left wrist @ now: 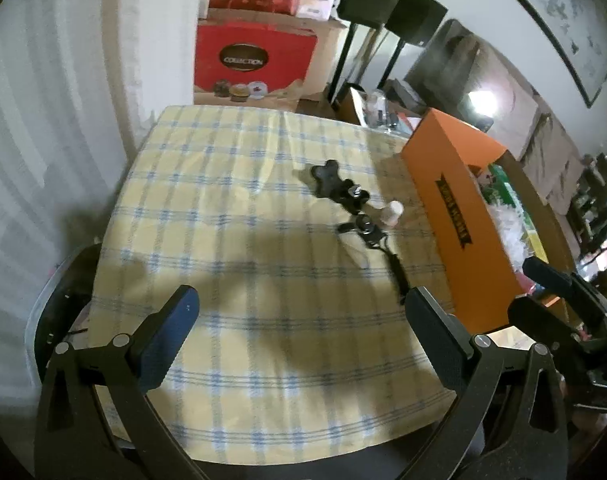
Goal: Organize objects
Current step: 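Move the right gripper to the black tripod phone mount and close on it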
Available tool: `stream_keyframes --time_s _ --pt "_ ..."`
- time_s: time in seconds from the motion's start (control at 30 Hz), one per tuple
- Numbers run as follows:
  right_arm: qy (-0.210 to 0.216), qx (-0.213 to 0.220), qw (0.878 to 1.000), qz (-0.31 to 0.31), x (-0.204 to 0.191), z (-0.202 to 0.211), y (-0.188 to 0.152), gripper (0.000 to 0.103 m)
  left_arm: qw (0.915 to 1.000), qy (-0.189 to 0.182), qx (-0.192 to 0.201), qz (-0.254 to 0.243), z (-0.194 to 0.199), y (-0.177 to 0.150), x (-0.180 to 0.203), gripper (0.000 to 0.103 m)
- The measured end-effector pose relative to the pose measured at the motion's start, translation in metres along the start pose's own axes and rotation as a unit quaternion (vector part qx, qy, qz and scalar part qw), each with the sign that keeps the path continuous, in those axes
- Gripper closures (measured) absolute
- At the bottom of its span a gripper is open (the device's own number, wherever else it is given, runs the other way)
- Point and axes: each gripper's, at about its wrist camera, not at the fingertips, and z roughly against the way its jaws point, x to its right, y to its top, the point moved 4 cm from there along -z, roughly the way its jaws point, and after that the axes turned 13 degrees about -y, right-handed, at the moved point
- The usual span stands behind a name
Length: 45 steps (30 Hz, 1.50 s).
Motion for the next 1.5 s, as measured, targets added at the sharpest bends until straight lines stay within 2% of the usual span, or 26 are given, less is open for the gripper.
stream_keyframes --time_s 0.1,0.33,0.43,0.6,0.67,0.93,1.33,1.47,1.5 --pt "0.013 0.006 1.0 0.004 -0.009 -0.004 0.0 0.016 1.0 -0.001 0.005 0.007 0.002 -0.002 -0.009 0.0" --pt "0.013 -0.003 1.0 0.019 -0.024 -0.018 -0.003 0.018 0.9996 -0.003 0.011 0.026 0.0 -0.003 -0.028 0.0" --pt "0.015 -0.012 1.0 0.024 -0.029 -0.027 -0.004 0.026 0.9995 -0.003 0.01 0.03 -0.003 -0.002 -0.033 0.0" --pt "0.021 -0.032 0.999 0.031 -0.037 -0.045 -0.01 0.051 0.9994 -0.008 0.009 0.033 -0.009 0.001 -0.036 0.0" --pt "0.018 -0.037 0.999 0.032 -0.039 -0.052 -0.013 0.054 0.9993 -0.011 0.01 0.034 -0.01 0.002 -0.037 0.0" --pt "-0.033 -0.044 0.998 0.02 -0.037 -0.083 -0.018 0.058 0.9988 -0.017 0.004 0.045 -0.021 0.001 -0.045 0.0" --pt "-0.07 -0.067 0.995 0.018 -0.036 -0.114 -0.025 0.062 0.9982 -0.024 0.0 0.055 -0.027 -0.003 -0.052 0.0" --pt "-0.071 -0.065 0.995 0.026 -0.037 -0.118 -0.029 0.09 0.9981 -0.026 -0.001 0.056 -0.027 -0.004 -0.052 0.0" --pt "-0.068 -0.063 0.995 0.024 -0.036 -0.118 -0.029 0.09 0.998 -0.028 -0.001 0.057 -0.027 -0.004 -0.052 0.0"
